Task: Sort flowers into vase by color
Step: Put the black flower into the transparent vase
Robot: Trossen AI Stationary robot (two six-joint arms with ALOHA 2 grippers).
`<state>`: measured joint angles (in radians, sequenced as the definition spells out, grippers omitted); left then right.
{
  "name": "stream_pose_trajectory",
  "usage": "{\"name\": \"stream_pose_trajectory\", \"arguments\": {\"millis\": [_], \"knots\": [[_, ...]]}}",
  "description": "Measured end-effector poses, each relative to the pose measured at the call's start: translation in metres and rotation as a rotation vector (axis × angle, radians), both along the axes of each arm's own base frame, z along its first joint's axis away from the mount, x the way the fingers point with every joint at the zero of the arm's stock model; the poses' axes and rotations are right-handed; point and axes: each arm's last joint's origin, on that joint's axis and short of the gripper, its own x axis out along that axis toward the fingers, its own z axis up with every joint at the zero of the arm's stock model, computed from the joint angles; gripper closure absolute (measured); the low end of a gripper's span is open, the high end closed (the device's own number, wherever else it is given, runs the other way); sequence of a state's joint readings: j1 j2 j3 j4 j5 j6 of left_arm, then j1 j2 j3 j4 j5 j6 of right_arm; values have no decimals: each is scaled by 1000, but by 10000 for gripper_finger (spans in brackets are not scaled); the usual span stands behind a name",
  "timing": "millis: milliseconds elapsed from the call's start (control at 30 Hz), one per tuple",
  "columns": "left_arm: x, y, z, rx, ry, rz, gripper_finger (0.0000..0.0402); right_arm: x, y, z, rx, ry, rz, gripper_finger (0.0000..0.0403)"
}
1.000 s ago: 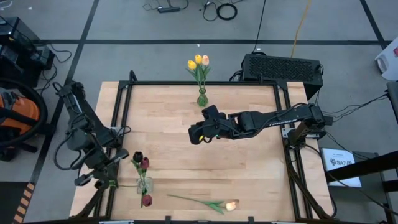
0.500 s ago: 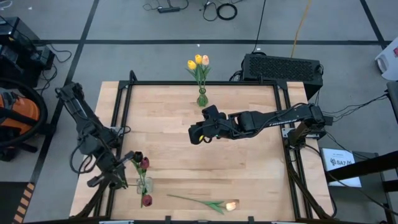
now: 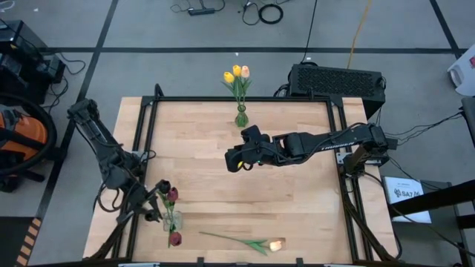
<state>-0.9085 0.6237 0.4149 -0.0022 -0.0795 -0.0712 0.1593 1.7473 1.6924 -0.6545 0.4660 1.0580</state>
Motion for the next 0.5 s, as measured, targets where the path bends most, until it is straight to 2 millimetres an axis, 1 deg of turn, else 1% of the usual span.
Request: {"name": "stream_pose_trajectory", "arguments": {"millis": [100, 300, 400, 500], "knots": [[1, -1, -2, 11, 12, 1, 344, 0, 0, 0, 0, 0, 0, 275], [3, -4, -8, -4, 96, 17, 339, 0, 0, 0, 0, 0, 0, 275], [2, -4, -9, 5, 109, 6, 319, 0, 0, 0, 0, 0, 0, 275], [2, -4, -8, -15, 123, 7, 285, 0, 0, 0, 0, 0, 0, 275]]}}
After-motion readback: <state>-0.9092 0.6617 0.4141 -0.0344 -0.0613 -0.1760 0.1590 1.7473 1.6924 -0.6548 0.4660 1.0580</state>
